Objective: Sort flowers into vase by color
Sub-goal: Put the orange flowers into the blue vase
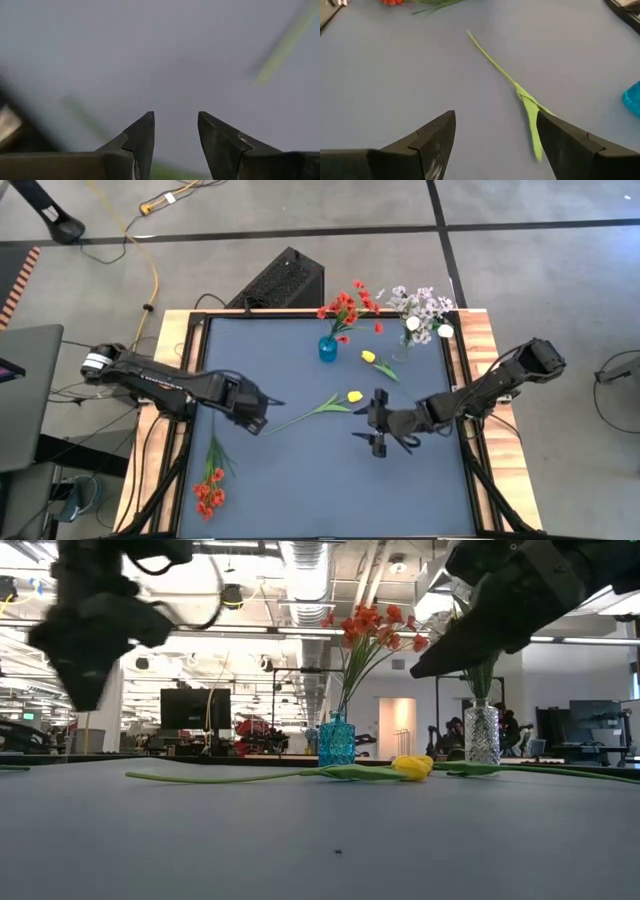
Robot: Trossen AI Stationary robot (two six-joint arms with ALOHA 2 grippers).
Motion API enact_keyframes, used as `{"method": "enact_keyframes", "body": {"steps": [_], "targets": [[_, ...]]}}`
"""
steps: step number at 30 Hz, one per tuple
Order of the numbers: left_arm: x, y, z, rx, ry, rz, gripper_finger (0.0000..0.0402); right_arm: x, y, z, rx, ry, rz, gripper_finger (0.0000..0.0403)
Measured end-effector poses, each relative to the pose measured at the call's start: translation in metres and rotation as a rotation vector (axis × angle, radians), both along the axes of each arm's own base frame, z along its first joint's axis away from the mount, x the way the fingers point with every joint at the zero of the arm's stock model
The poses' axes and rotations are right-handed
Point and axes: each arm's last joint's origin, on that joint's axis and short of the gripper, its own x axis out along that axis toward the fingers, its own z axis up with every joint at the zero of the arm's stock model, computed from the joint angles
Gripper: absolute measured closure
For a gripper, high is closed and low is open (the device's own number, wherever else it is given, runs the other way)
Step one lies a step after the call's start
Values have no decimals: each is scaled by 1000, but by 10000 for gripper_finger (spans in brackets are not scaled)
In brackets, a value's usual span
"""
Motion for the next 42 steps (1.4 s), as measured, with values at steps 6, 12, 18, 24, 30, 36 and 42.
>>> {"method": "enact_keyframes", "body": {"steps": [6,12,18,24,30,36,42], "targets": [[-19,-11,0,-9,165,117,262,3,-6,-1,24,24,76,97],[-27,-20,-14,-55,219,164,262,3,-7,-1,-25,25,108,97],[-49,-24,-47,-107,350,256,262,4,-10,-1,-54,34,128,97],[-58,-24,-77,-156,308,269,262,4,-13,-3,-35,70,181,97],[-64,-22,-85,-156,297,259,268,4,-13,-3,-26,69,183,97],[-44,-24,-70,-48,152,142,368,5,-14,-1,-28,45,181,97],[-10,-23,-44,144,-137,11,395,10,-12,7,-116,-52,257,97]]}}
